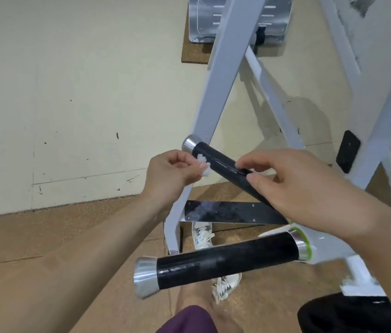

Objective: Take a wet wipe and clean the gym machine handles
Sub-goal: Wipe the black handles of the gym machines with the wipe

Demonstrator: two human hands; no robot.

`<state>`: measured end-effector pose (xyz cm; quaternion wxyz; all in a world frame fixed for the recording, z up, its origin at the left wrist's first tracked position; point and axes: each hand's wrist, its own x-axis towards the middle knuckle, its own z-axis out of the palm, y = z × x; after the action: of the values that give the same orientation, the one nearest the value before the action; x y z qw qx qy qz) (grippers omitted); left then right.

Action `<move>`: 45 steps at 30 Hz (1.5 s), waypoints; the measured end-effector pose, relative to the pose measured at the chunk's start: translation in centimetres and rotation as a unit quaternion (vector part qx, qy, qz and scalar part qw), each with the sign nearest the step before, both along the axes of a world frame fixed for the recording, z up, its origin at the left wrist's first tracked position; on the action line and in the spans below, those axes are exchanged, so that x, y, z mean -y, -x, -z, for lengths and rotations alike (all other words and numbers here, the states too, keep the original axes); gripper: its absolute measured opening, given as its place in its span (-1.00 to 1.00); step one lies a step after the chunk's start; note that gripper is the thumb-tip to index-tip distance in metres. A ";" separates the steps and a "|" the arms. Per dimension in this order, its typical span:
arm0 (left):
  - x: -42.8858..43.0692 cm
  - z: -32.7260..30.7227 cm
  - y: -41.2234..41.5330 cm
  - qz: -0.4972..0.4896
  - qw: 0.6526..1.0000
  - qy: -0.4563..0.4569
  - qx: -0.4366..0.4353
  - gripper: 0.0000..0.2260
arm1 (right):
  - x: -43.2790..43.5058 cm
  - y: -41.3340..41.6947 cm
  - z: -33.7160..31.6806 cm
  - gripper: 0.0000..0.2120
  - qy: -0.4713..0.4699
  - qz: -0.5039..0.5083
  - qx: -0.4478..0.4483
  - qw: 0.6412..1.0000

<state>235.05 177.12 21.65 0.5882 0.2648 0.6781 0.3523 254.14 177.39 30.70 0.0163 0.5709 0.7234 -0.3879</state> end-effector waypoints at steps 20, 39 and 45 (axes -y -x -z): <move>1.7 -3.2 -5.2 0.072 0.984 0.148 0.076 -0.89 | 5.5 -2.4 2.1 -0.79 -0.113 0.266 0.141 0.947; 2.1 -4.3 -6.1 0.047 0.992 0.117 -0.006 -0.90 | 4.0 -5.0 0.6 -0.83 0.065 0.295 -0.027 0.953; 2.5 -6.5 -8.5 0.251 0.963 0.100 0.017 -0.87 | 4.1 -4.3 0.9 -0.82 0.034 0.283 0.015 0.959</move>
<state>243.52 174.67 28.14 0.6928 0.3602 0.6115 0.1278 258.43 173.25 29.76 -0.0637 0.7571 0.5188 -0.3919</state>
